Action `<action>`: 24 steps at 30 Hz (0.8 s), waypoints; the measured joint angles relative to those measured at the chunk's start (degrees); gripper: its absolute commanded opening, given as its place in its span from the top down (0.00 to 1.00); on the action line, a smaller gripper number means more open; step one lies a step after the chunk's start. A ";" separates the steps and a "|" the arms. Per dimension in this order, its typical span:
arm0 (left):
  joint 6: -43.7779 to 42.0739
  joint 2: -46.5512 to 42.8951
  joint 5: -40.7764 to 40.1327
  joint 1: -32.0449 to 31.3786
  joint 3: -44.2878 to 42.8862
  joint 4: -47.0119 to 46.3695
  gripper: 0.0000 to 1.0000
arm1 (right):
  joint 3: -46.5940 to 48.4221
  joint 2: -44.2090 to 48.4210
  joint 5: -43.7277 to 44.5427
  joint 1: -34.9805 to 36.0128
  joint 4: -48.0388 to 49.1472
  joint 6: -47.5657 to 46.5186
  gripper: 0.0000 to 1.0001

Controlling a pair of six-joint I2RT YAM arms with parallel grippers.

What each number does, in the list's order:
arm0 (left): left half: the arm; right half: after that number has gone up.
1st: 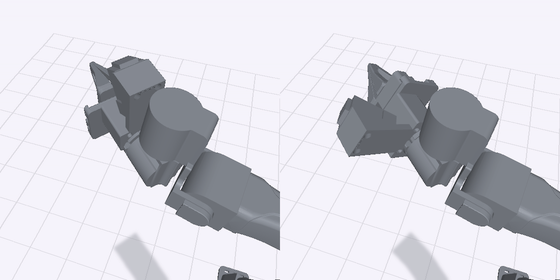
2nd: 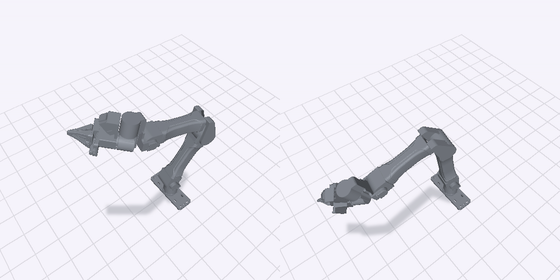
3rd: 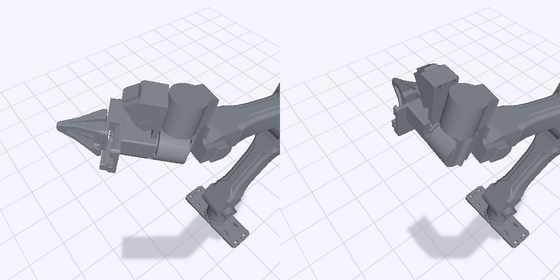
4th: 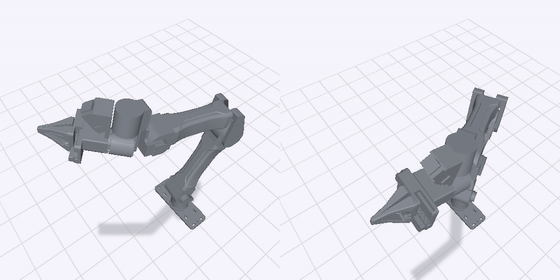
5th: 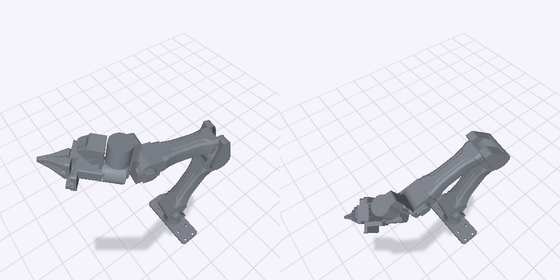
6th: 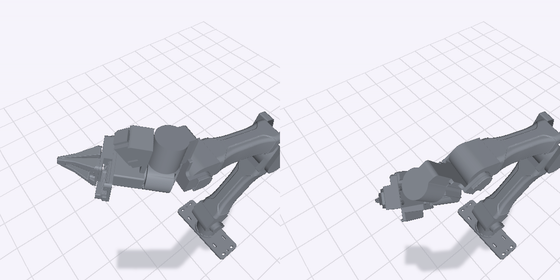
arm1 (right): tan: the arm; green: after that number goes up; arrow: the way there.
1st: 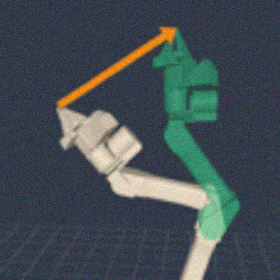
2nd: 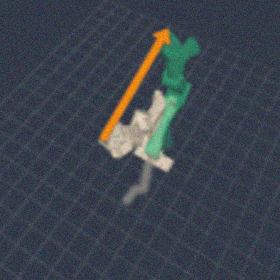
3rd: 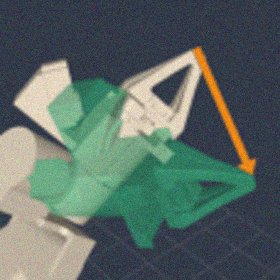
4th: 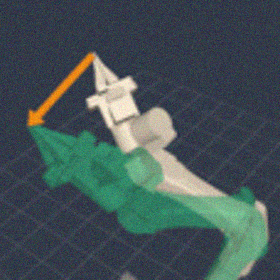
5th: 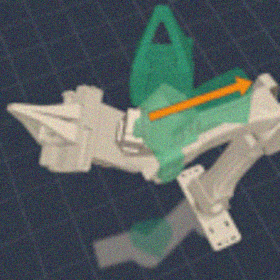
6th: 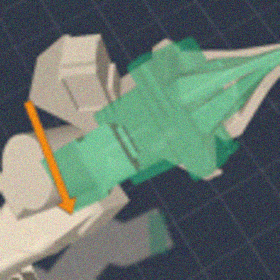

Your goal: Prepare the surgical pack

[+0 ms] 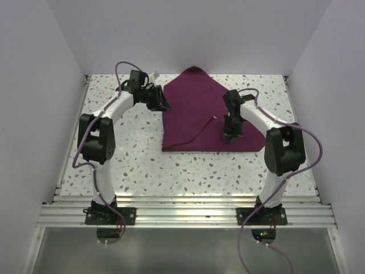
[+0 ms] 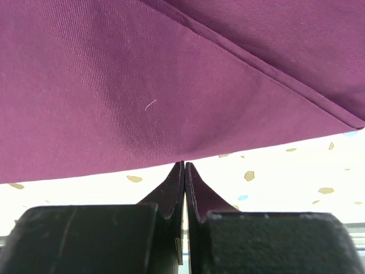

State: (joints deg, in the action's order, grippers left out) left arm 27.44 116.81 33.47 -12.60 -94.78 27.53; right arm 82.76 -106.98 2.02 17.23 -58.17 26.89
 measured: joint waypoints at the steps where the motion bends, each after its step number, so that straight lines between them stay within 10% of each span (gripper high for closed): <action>1: 0.00 0.09 0.13 -0.02 0.09 0.00 0.65 | -0.31 0.24 -0.02 0.00 0.22 0.00 1.00; 24: 0.39 0.33 1.88 0.04 0.09 0.81 0.65 | 0.09 -8.26 -1.57 -0.17 4.76 0.39 1.00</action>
State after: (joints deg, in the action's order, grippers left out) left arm 27.83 117.14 35.35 -12.56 -94.70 28.34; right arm 82.85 -115.24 0.45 17.06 -53.41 27.29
